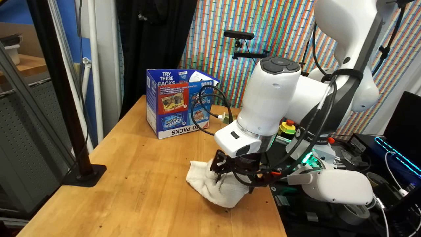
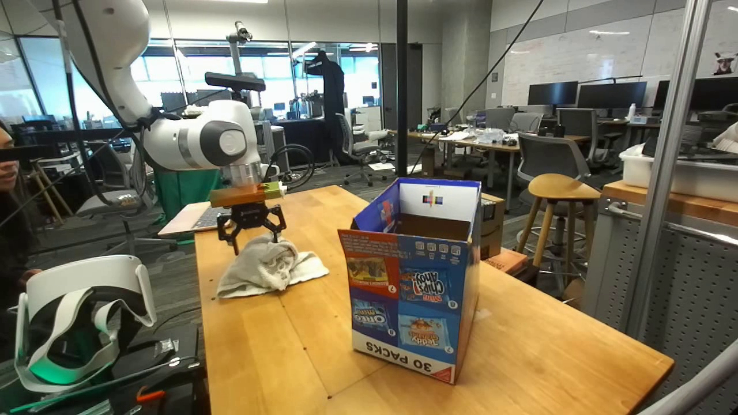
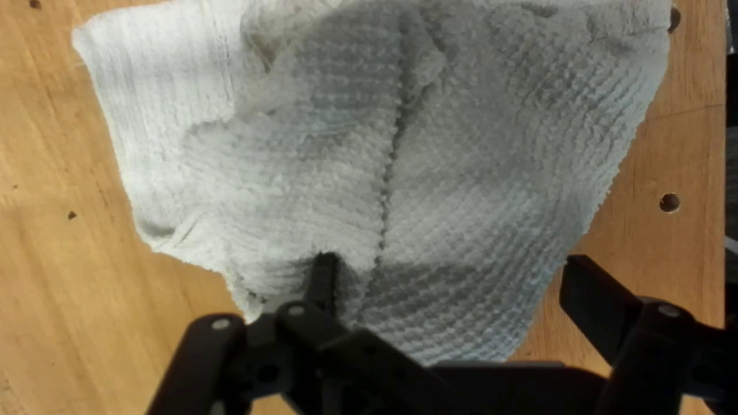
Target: Put the green object on the towel, then fold the towel and put it in the box
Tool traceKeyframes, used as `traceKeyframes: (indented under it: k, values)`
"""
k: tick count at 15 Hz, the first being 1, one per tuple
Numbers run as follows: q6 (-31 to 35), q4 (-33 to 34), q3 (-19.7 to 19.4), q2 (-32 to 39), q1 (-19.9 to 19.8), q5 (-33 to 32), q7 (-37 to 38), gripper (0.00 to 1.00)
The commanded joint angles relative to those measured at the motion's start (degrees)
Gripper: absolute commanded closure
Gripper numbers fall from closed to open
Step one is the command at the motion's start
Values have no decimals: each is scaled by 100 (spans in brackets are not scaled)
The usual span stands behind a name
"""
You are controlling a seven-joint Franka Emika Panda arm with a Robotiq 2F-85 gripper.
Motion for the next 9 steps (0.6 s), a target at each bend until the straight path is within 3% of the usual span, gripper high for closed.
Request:
traceKeyframes:
  k: [1,4,5,6,9]
  values:
    - [-240,221,91,298,-115,-100,162,0]
    - [-358,340,83,470,-141,-108,199,0]
    - [-387,387,68,530,-149,-140,236,25]
    - [-401,409,64,572,-163,-150,242,27]
    - [-425,450,57,607,-233,-106,253,47]
